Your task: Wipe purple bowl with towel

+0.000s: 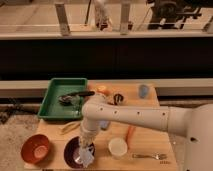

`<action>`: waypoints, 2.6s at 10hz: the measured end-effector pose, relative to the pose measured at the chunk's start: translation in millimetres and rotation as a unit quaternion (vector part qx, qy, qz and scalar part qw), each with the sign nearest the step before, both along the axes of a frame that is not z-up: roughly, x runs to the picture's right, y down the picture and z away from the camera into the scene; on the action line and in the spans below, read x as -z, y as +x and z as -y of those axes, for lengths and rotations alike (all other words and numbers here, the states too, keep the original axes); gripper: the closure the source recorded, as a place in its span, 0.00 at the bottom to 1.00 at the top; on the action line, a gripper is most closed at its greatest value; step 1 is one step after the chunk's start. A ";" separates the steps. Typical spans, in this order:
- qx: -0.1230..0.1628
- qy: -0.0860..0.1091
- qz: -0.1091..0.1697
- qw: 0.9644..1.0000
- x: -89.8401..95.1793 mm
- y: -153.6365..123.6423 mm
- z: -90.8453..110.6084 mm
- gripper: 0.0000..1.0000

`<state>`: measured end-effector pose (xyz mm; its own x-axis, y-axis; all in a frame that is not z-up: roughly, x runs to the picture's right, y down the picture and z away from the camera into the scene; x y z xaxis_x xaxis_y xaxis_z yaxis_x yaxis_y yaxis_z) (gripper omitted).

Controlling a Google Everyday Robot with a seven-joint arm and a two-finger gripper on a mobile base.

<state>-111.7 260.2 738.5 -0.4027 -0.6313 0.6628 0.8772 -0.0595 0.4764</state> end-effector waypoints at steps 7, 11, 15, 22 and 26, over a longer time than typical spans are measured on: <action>0.021 -0.008 0.082 0.996 28.9 -54.2 -12.7 1.00; 0.027 -0.031 0.088 0.995 50.5 -46.8 -33.8 1.00; 0.014 -0.036 0.038 0.999 46.6 -5.9 -34.8 1.00; -0.009 -0.021 -0.037 0.999 -4.2 31.3 -17.2 1.00; -0.014 -0.008 -0.025 1.000 -18.7 16.5 -3.2 1.00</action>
